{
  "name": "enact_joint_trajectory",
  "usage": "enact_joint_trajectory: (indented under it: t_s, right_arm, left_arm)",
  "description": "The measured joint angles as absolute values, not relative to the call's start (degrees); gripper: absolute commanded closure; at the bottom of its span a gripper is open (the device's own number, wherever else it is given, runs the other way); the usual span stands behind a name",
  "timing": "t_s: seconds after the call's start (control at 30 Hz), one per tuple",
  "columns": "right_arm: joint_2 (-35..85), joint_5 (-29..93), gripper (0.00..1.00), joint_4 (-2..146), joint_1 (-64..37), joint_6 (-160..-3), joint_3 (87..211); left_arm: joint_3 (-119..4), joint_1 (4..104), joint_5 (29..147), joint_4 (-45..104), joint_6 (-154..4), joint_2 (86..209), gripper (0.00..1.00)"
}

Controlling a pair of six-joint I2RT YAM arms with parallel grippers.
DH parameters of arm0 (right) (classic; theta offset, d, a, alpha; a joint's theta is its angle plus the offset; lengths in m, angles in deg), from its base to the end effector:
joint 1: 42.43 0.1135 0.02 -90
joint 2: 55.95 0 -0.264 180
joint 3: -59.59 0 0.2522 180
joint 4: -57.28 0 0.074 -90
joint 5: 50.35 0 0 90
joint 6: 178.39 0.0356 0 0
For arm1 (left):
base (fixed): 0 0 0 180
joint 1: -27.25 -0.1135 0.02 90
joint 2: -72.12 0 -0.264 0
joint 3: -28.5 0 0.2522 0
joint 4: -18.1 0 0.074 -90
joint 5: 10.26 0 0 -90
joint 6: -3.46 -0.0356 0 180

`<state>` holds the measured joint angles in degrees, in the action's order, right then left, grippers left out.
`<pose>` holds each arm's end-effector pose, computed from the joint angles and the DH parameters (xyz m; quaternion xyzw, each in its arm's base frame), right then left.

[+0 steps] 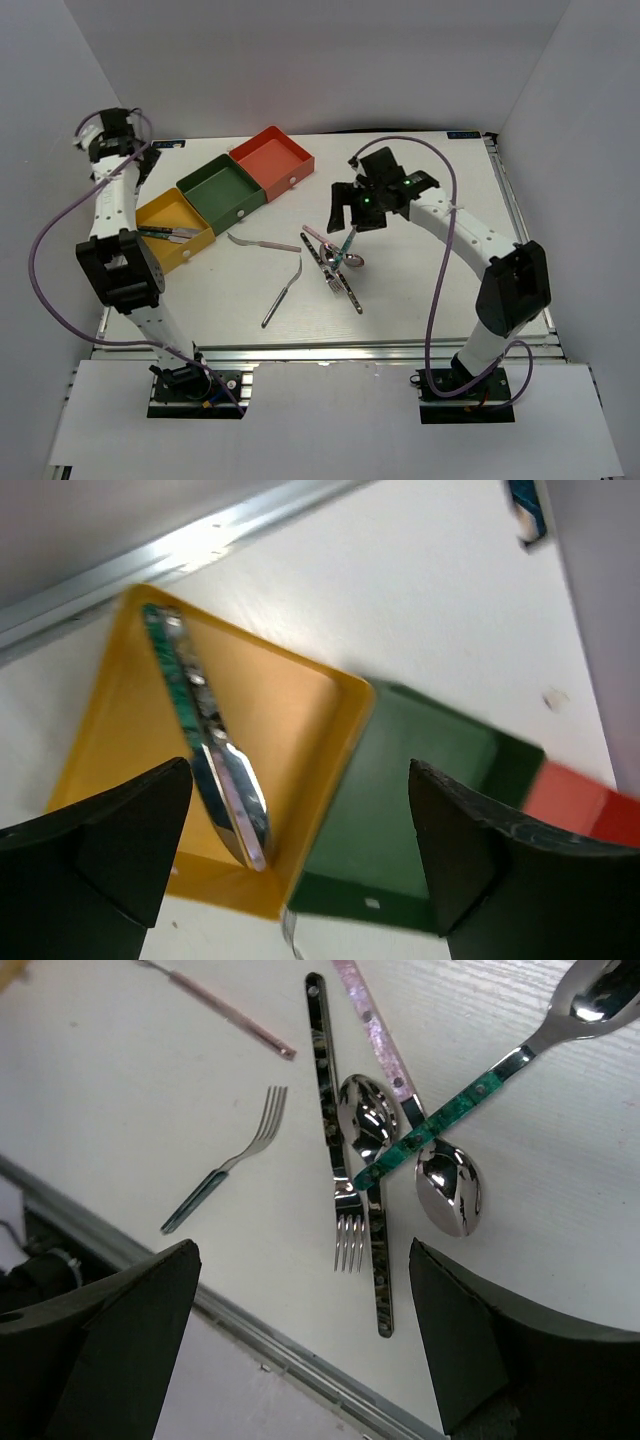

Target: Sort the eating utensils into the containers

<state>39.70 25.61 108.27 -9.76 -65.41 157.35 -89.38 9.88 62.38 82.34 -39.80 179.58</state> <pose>0.3063 0.2067 0.3037 -0.1213 0.9223 0.2639 0.2548 0.3891 0.1328 0.3238 -0.5384 0.7715 0.0610 0.3333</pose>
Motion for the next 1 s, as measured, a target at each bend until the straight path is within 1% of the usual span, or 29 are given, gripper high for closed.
enact_joint_trajectory:
  t_s: [0.07,0.13,0.2,0.3,0.37,0.5,0.67,0.83,0.87,0.9,1.0]
  right_arm:
    - [41.2,30.7,0.11,109.4,-7.5,-64.5,159.0]
    - [41.4,34.6,0.11,110.3,-6.4,-62.8,159.0]
    - [40.7,37.1,0.11,110.4,-7.2,-61.0,158.2]
    - [37.6,38.3,0.11,110.3,-10.9,-59.3,155.6]
    - [34.5,38.0,0.11,110.0,-14.2,-59.1,153.5]
    - [29.1,37.1,0.11,109.9,-18.9,-60.2,150.4]
    - [25.7,34.8,0.11,108.9,-19.2,-61.7,145.0]
    - [25.5,31.5,0.11,108.0,-19.1,-61.6,140.4]
    - [25.5,31.2,0.11,108.0,-19.1,-61.6,140.0]
    - [25.5,30.8,0.11,107.8,-19.1,-61.6,140.0]
    - [25.5,29.9,0.11,106.5,-19.1,-61.6,140.0]
  left_arm:
    - [-91.4,15.0,61.4,83.2,-42.1,178.5,0.02]
    - [-91.3,23.2,60.7,83.5,-44.6,176.5,0.02]
    - [-88.2,33.6,61.4,82.8,-47.1,173.8,0.02]
    - [-77.4,48.4,65.8,80.4,-50.6,168.2,0.04]
    - [-68.0,54.1,70.3,79.5,-52.4,163.7,0.04]
    - [-54.1,56.7,75.8,81.8,-55.0,155.7,0.05]
    - [-45.9,57.5,79.3,83.7,-56.8,148.5,0.08]
    - [-39.5,58.7,82.8,82.3,-57.8,144.8,0.17]
    - [-38.5,58.8,83.0,81.9,-58.0,145.0,0.21]
    - [-37.7,59.0,83.0,81.4,-58.0,145.4,0.23]
    - [-35.6,59.2,83.1,79.7,-58.1,147.6,0.26]
